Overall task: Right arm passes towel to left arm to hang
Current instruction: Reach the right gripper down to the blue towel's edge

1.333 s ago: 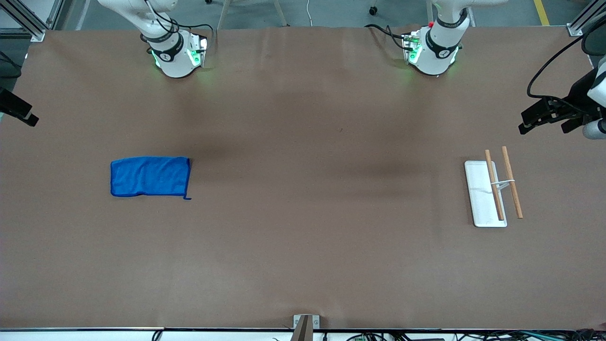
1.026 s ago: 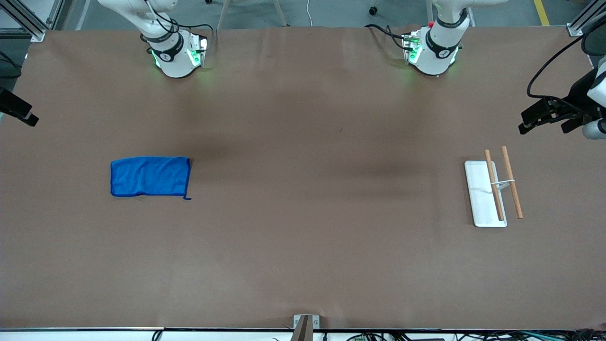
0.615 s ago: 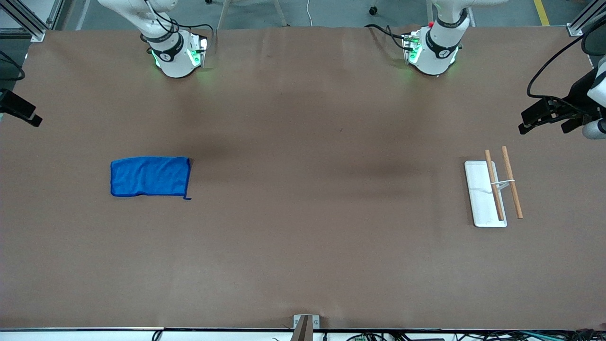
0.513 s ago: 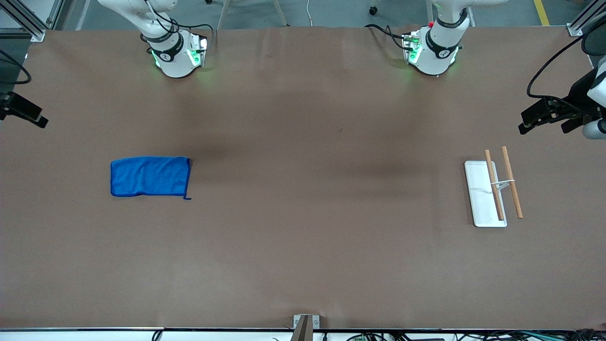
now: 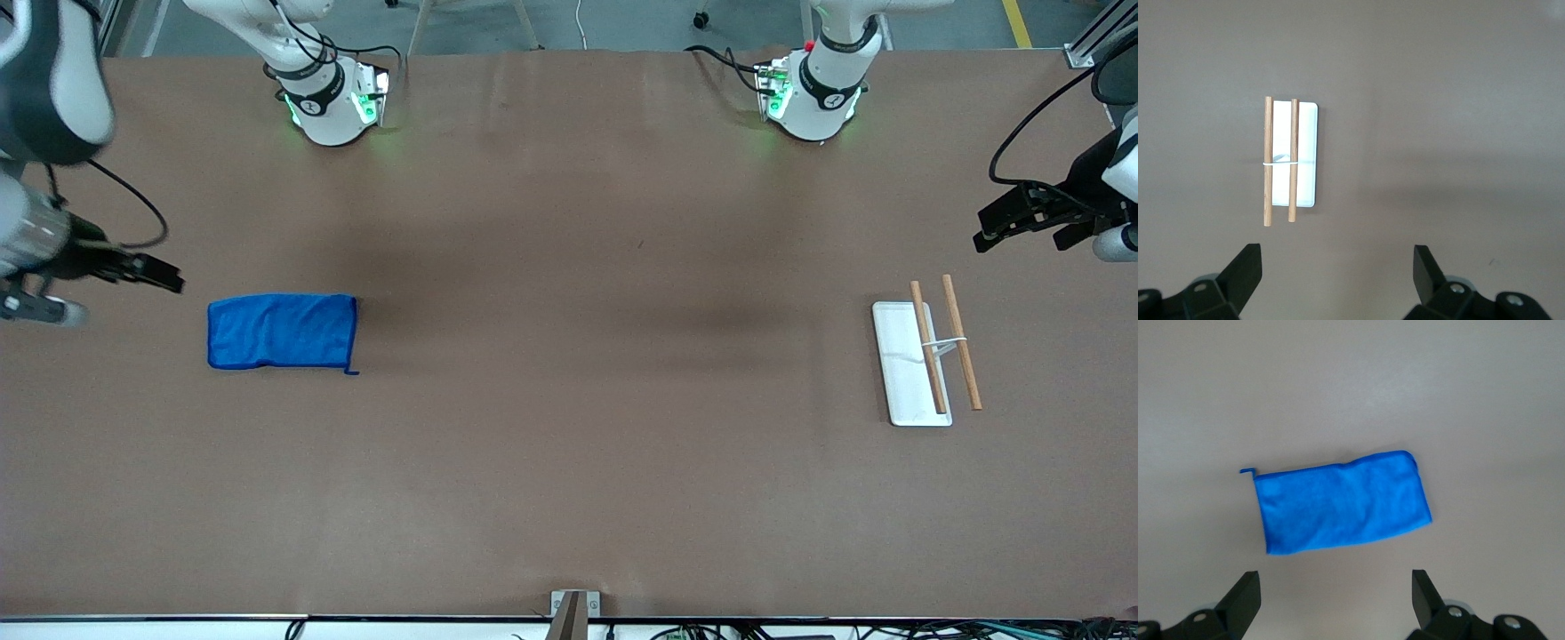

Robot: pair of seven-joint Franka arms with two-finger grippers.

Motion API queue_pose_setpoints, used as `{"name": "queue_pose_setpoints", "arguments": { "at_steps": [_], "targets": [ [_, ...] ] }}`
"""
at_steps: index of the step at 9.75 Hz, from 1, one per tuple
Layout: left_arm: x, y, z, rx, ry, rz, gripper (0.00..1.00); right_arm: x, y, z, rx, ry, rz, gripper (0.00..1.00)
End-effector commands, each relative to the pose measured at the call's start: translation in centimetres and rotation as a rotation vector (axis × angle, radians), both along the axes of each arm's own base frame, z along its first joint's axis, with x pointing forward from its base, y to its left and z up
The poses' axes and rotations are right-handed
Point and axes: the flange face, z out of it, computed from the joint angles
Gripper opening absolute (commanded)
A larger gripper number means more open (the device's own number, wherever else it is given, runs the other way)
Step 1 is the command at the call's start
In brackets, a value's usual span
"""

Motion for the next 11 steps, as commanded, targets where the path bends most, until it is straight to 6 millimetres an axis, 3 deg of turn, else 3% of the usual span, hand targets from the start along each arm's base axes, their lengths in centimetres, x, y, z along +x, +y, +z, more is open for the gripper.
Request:
{"name": "queue_pose_setpoints", "arguments": {
  "at_steps": [1, 4, 5, 7, 11],
  "targets": [
    [0.4, 0.0, -1.5, -0.012, 0.033, -0.017, 1.00, -1.6, -0.8, -10.1, 0.008, -0.005, 0.091, 1.00],
    [0.5, 0.1, -1.4, -0.012, 0.030, -0.017, 1.00, -2.9, -1.1, -19.0, 0.007, -0.055, 0.148, 1.00],
    [0.5, 0.1, -1.5, -0.012, 0.031, -0.017, 1.00, -3.1, -1.2, -20.5, 0.004, -0.080, 0.162, 1.00],
    [0.5, 0.1, -1.5, -0.012, 0.031, -0.017, 1.00, -3.5, -2.1, -22.6, 0.005, -0.081, 0.178, 0.96],
    [0.5, 0.0, -1.5, -0.012, 0.031, -0.017, 1.00, -4.1, -1.8, -25.2, 0.009, -0.064, 0.182, 0.74]
  ]
}}
